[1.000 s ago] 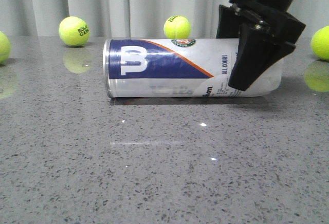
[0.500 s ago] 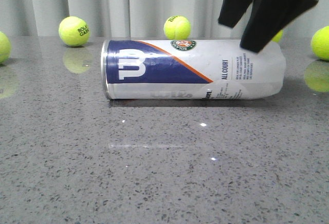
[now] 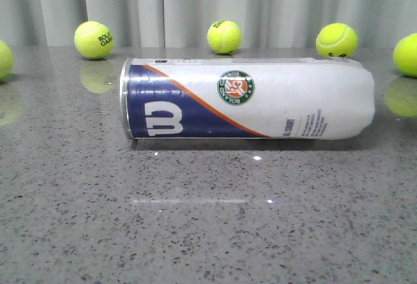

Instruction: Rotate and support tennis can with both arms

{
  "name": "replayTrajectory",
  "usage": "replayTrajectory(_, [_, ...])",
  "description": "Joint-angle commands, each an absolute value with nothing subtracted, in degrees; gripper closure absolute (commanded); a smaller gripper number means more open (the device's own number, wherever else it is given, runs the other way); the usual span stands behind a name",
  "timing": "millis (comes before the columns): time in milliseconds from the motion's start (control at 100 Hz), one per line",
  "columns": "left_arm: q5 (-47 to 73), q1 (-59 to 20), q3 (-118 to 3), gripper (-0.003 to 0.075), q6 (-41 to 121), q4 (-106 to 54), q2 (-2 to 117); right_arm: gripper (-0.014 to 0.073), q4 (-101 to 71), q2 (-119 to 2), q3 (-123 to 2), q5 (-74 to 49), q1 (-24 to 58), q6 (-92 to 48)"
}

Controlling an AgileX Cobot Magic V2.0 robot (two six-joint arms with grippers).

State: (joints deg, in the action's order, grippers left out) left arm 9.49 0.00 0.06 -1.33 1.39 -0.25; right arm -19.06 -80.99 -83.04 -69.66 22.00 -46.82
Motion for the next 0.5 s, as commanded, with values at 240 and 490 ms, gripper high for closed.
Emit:
replayTrajectory(240, [4.9,0.1,2.6,0.0739,-1.7,1.4,-2.3,0.0654,-20.2,-64.7,-69.5,-43.9,21.8,-11.8])
replayTrajectory(490, [4.9,0.1,2.6,0.0739,-1.7,1.4,-2.3,0.0654,-20.2,-47.4,-47.9,-24.7,21.8,-10.4])
